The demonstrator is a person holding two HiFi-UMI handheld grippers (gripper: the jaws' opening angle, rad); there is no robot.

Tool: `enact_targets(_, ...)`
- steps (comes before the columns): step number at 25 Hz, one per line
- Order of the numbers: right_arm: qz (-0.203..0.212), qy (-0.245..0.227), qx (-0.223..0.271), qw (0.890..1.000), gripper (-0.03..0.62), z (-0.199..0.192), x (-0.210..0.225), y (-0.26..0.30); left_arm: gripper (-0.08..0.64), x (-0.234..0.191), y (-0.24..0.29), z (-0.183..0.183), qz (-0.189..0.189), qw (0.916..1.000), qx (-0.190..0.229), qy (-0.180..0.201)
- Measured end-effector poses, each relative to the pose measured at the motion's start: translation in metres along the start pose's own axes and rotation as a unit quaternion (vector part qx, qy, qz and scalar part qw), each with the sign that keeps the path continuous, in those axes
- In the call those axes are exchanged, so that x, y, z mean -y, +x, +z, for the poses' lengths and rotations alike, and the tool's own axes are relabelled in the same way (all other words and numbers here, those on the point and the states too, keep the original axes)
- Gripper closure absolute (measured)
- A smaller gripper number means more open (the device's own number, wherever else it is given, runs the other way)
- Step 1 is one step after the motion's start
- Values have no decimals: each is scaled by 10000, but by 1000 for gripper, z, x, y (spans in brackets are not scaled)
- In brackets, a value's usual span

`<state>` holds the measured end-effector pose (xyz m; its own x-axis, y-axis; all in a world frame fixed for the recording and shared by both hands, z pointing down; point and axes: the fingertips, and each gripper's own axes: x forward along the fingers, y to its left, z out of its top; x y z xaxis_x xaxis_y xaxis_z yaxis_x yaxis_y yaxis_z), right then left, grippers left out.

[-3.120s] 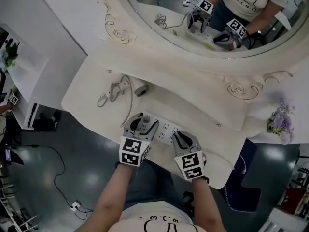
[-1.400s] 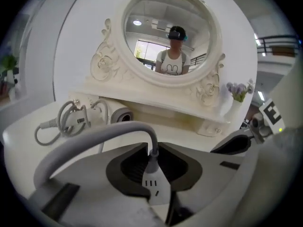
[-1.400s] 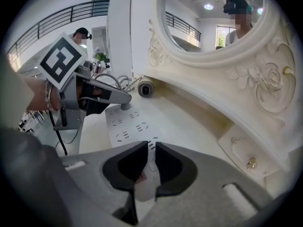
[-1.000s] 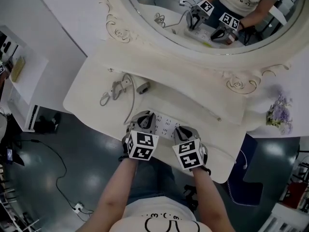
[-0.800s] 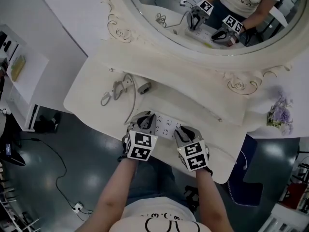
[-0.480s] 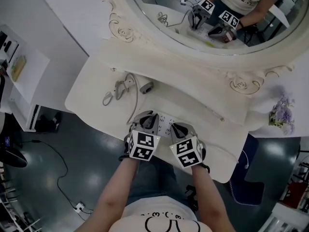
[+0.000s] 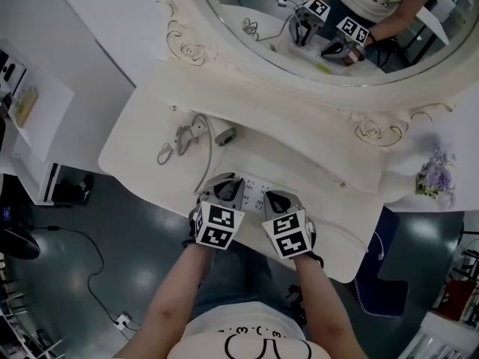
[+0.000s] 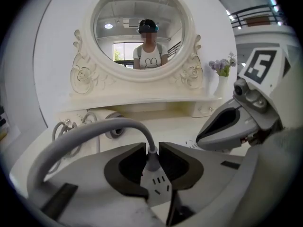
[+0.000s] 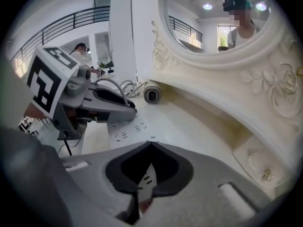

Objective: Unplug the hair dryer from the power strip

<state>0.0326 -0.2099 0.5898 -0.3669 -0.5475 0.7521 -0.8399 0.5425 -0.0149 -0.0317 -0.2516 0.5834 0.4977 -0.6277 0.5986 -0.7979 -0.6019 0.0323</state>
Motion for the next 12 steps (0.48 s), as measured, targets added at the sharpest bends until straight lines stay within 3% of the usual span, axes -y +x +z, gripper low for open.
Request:
enact_targets(2,-196,-93,-49,9998,595,-1,-1,-1,490,-2,-3,6,-65,9993,47,-373)
enact_targets(4,-247,8,-132,9996,595,-2,-1,-1,497,-1,-4,8,-41,9995,42,-314)
enact_targets(8,-59,269,-242,9993,595,-2,2,1,502,7,-4,4,109,9968,-36,790)
enact_targets(9,-46,268,-254,9993,595,-2,1,1,502,8,-4,3,84,9958,-30,913)
enact_targets(10,-48,251,-248,9994,595,-2,1,0,502,7,-5,3,12,9967,-8,815)
enact_targets(12,-73,176,-201,9996,595,-3,-1,-1,503,2,-4,7,-187,9998,88,84)
